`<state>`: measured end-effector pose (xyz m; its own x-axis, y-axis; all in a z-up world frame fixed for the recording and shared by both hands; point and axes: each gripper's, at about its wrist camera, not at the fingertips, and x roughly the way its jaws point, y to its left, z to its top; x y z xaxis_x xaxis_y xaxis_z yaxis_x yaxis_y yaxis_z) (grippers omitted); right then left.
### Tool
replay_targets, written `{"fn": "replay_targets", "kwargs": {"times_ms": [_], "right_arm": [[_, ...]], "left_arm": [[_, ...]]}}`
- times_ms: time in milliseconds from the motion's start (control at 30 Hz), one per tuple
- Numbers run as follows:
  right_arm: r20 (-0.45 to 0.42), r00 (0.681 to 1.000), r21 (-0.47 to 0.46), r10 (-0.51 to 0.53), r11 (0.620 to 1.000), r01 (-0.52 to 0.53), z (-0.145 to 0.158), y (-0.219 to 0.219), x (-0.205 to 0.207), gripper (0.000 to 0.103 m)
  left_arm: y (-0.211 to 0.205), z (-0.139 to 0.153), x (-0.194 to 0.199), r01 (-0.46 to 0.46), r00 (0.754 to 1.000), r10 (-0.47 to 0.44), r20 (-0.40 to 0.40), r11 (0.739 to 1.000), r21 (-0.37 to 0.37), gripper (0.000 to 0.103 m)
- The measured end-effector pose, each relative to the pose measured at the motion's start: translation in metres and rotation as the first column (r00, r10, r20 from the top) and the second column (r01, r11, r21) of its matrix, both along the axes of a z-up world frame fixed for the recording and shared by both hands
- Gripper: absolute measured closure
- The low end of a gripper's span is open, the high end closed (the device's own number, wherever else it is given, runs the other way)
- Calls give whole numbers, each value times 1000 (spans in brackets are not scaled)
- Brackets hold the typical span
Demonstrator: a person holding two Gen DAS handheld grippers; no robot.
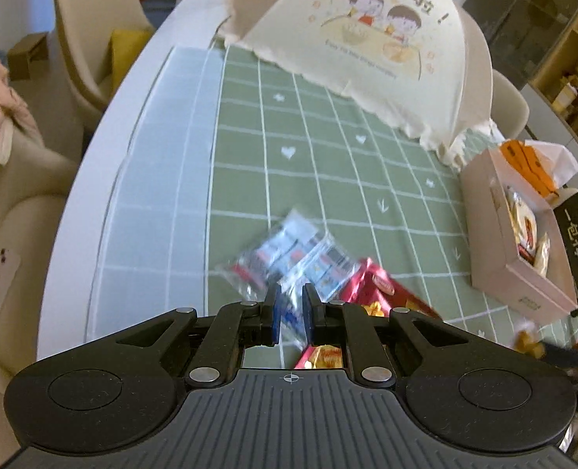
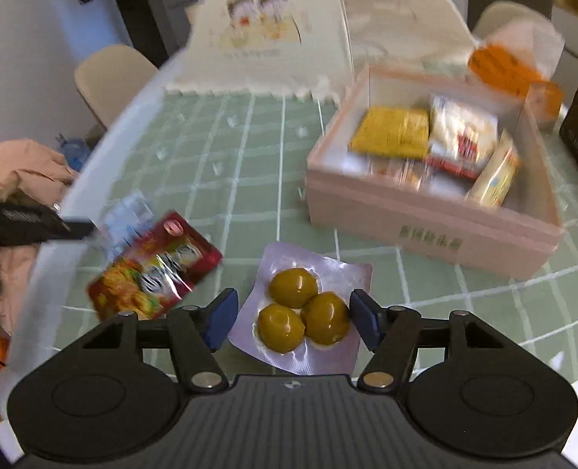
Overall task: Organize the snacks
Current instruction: 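Reach left tool to clear candy cube packet while right tool reaches red chicken packet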
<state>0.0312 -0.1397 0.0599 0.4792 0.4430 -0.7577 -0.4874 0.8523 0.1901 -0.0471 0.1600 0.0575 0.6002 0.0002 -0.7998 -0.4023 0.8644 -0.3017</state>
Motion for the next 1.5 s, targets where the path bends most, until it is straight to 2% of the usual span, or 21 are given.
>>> {"fn": "replay_targets", "kwargs": {"times_ms": [167, 267, 333, 400, 467, 667, 833, 967, 1100, 1200, 1333, 1400, 1500], "right_arm": [[145, 984, 32, -107, 994, 103, 42, -24, 22, 39], [288, 928, 66, -238, 971, 229, 52, -37, 44, 36], [316, 907, 37, -277, 959, 280, 47, -38, 59, 35], [279, 921, 1, -274, 959, 285, 39, -36, 69, 35], [219, 939, 15, -264, 964, 267, 31, -35, 68, 35], [133, 981, -2, -138, 990, 139, 5, -17, 38, 35], [48, 996, 18, -75, 997, 74, -5, -10, 12, 35], [43, 999, 11, -21, 1000, 21, -8, 3, -2, 35], [35, 999, 0, 19, 1000, -19, -10, 16, -9, 35], [21, 999, -4, 49, 999, -49, -12, 28, -11, 35], [17, 996, -14, 93, 996, -92, -16, 52, -8, 35], [17, 993, -5, 121, 993, -121, -17, 65, -6, 35], [4, 986, -34, 164, 986, -164, -25, 89, 1, 34]], "left_arm": [[-8, -9, 5, 25, 999, -26, -18, 999, -34, 89], [-16, -15, 7, 46, 998, -47, -32, 998, -53, 89], [-20, -17, 7, 56, 998, -58, -40, 997, -51, 89], [-22, -18, 6, 58, 997, -60, -44, 997, -48, 89], [-20, -19, 5, 48, 998, -51, -49, 998, -50, 89], [-17, -24, 6, 36, 998, -39, -46, 998, -60, 89], [-36, -24, 14, 141, 988, -143, -49, 989, -38, 89], [-59, -25, 18, 252, 966, -254, -44, 967, -34, 88], [-65, -19, 18, 321, 946, -324, -11, 943, -90, 87], [-53, -4, 14, 278, 960, -276, 43, 960, -46, 87], [-13, 9, 15, 85, 993, -85, 80, 996, 10, 87], [9, 9, 17, -7, 997, 4, 79, 999, 38, 87], [31, 3, 27, -67, 997, 65, 52, 997, 44, 87]]}}
